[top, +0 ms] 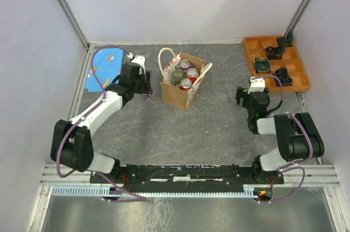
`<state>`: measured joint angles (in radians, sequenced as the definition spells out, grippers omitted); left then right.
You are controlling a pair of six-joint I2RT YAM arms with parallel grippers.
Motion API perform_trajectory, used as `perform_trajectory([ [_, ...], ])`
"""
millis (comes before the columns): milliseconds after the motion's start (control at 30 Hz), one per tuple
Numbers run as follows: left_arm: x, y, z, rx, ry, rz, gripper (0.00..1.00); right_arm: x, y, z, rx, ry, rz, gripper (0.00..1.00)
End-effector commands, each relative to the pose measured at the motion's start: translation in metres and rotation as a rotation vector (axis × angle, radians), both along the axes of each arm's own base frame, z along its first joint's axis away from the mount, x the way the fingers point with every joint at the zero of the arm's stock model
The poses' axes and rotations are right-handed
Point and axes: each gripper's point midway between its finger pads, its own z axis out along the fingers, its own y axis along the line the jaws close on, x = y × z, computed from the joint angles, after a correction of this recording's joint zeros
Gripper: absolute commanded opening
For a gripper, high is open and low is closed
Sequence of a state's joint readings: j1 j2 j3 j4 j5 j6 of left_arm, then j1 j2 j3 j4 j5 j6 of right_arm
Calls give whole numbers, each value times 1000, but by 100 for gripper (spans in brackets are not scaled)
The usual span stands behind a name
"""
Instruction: Take the beverage out of the canvas bag
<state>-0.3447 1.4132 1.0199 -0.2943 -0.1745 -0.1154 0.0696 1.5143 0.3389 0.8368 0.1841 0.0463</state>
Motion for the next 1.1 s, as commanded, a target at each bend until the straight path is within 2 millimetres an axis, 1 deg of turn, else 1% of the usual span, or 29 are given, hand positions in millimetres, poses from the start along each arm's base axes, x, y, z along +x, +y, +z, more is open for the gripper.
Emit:
perform_trajectory([
  [0,41,-23,33,-137,-248,2,3,13,0,17,-8,-53,5,99],
  [67,48,-32,27,-145,-239,-16,3,13,0,17,-8,-53,5,99],
  [133,52,-44,22,-145,-222,-47,3,13,-1,17,-8,-53,4,99],
  [267,57,-77,19,-155,-205,-130,3,13,-1,17,-8,-54,4,99],
  [500,54,-138,16,-172,-179,-274,3,13,0,17,-8,-53,5,99],
  [567,53,-151,12,-175,-165,-301,3,13,0,17,-8,-54,5,99],
  [633,52,-159,12,-176,-161,-316,3,12,0,17,-8,-53,5,99],
  [733,56,-163,13,-179,-161,-321,3,13,0,17,-8,-54,5,99],
  [833,59,-161,14,-157,-156,-305,3,12,0,16,-9,-52,5,99],
  [933,58,-149,12,-108,-141,-274,3,13,0,17,-8,-54,5,99],
  [1067,45,-125,9,-27,-110,-231,3,13,0,17,-9,-54,5,99],
])
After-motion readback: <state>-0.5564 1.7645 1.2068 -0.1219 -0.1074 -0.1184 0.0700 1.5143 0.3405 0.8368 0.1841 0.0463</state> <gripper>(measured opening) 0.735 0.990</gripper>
